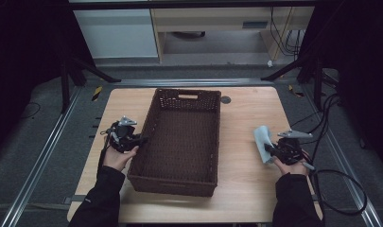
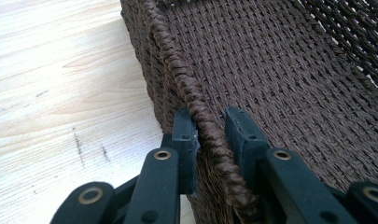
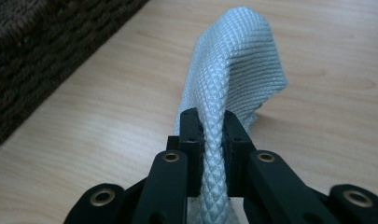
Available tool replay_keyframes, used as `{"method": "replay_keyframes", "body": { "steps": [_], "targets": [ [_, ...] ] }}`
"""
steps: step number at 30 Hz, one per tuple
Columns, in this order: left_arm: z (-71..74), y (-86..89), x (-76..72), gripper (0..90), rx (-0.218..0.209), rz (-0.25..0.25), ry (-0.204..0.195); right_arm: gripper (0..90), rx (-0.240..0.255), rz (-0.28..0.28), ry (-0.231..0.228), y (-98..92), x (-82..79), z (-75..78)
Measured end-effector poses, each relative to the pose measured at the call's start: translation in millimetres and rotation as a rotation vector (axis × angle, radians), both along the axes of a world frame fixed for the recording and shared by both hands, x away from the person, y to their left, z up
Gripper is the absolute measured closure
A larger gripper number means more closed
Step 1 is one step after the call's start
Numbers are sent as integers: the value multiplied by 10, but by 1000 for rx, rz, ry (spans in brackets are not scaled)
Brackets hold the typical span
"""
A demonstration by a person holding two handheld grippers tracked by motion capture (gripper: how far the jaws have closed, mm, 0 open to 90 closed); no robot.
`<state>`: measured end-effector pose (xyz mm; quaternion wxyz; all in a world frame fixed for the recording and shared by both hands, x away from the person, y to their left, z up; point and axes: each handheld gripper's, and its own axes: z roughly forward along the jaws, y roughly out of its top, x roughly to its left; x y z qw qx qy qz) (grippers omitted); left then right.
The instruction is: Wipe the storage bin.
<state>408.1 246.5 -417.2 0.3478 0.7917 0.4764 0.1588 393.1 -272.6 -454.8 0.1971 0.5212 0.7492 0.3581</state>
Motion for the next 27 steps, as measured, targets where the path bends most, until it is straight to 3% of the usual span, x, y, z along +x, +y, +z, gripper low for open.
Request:
{"method": "replay_keyframes", "body": {
  "steps": [7,13,27],
  "targets": [
    [-2,-80,-14,736,3,-11,-3,821,38,14,-27,131,168,95],
    [-7,-126,-16,736,2,-20,-6,822,23,32,-43,242,294,137],
    [0,-70,-12,740,25,-44,-8,823,14,63,-58,628,767,167]
  ]
}}
